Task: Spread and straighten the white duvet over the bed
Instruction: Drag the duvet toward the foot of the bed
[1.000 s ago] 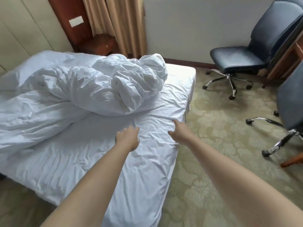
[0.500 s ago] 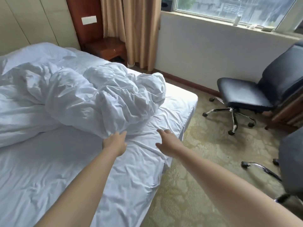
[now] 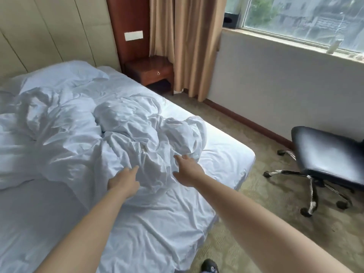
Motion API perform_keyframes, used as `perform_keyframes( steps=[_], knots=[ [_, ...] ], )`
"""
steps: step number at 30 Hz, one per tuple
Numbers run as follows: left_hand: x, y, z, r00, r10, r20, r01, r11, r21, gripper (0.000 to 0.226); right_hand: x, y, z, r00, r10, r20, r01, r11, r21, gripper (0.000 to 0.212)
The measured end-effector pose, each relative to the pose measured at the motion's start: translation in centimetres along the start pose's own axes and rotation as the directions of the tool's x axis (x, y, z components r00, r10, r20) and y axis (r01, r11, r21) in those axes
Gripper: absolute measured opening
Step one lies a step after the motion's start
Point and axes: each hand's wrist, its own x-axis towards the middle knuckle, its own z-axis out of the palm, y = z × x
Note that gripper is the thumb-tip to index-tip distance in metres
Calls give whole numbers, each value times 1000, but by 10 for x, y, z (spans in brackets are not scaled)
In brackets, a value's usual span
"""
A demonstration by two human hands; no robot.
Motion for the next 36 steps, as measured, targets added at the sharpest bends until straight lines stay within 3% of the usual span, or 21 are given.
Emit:
perform_keyframes(
  steps=[5,11,14,16,20,21,23,25,29,32,33,36],
  knots=[
    [35,23,-17,981,-193,-21,189,973,-129,61,94,10,-26,979,-205,23,206,973,-100,60],
    [52,0,-3,951,-298,80,309,922,-235,65,141,-26,7,873,-387,295,453,869,-200,82],
    [66,-17,14,951,-268,156,295,938,-181,81,149,-33,48,835,-346,427,486,827,-281,103],
    [78,-23,28,950,-287,120,306,933,-191,83,157,-31,73,832,-301,466,506,755,-417,113],
    [88,-28,51,930,-367,-3,353,896,-270,79,176,-32,103,843,-211,495,503,633,-588,103],
    [89,-30,56,926,-377,-25,359,899,-252,81,180,-36,110,849,-277,450,516,617,-594,98],
    [89,-32,65,920,-388,-60,372,911,-176,88,187,-49,115,825,-373,425,562,623,-544,78],
    [87,-34,71,903,-424,-74,413,902,-130,95,195,-64,107,776,-444,449,611,705,-360,43],
    [89,-34,58,813,-574,-98,557,816,-157,95,218,-90,67,788,-464,404,479,875,70,42],
    [99,-22,15,682,-710,-175,674,703,-225,104,243,-107,-5,822,-511,253,422,843,333,34],
    [106,-13,-6,625,-733,-270,687,680,-255,97,256,-109,-36,839,-511,188,403,815,417,30],
    [141,33,-96,496,-713,-496,633,688,-355,43,305,-88,-130,891,-454,-21,384,727,569,18]
  ],
)
